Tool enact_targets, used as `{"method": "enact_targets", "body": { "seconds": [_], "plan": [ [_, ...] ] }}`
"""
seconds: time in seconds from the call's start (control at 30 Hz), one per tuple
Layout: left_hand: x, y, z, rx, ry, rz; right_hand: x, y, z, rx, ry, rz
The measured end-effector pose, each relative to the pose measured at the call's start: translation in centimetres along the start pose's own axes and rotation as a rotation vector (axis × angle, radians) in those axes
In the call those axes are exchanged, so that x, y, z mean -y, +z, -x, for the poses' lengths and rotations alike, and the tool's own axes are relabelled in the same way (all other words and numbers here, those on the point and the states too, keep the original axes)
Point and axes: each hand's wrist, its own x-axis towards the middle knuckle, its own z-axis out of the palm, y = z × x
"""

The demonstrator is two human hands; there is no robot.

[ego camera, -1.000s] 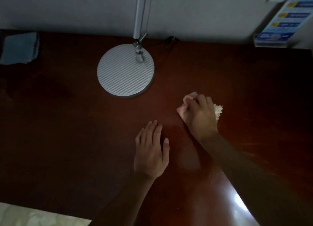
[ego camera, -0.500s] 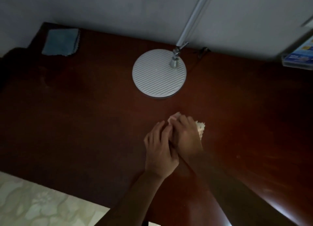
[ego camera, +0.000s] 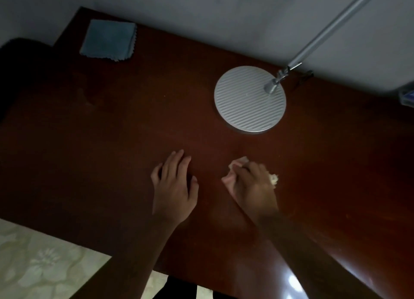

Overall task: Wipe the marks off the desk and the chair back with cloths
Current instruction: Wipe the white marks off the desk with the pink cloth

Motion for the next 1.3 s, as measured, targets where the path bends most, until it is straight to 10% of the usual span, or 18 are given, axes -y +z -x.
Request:
{"method": "enact_targets", "body": {
  "seconds": [0.4,1.03,1.2,1.3],
  "plan": [
    [2.2,-1.1,-2.3,0.027,0.086,0.042,6.0,1.4,1.4,-0.117,0.203,0.075],
    [9.1,-2.5,-6.0,-0.042,-0.142,-0.050,12.5,13.5,-18.6,0.157,-0.210,0.056],
    [8.9,-2.5,-6.2,-0.024,-0.153,-0.071,9.4,12.7,-24.7,-0.034,0.086,0.040],
    [9.2,-2.8,-6.5,-0.003,-0.143,-0.074,10.6,12.6,-22.8,-0.011,-0.097,0.005]
  ]
}}
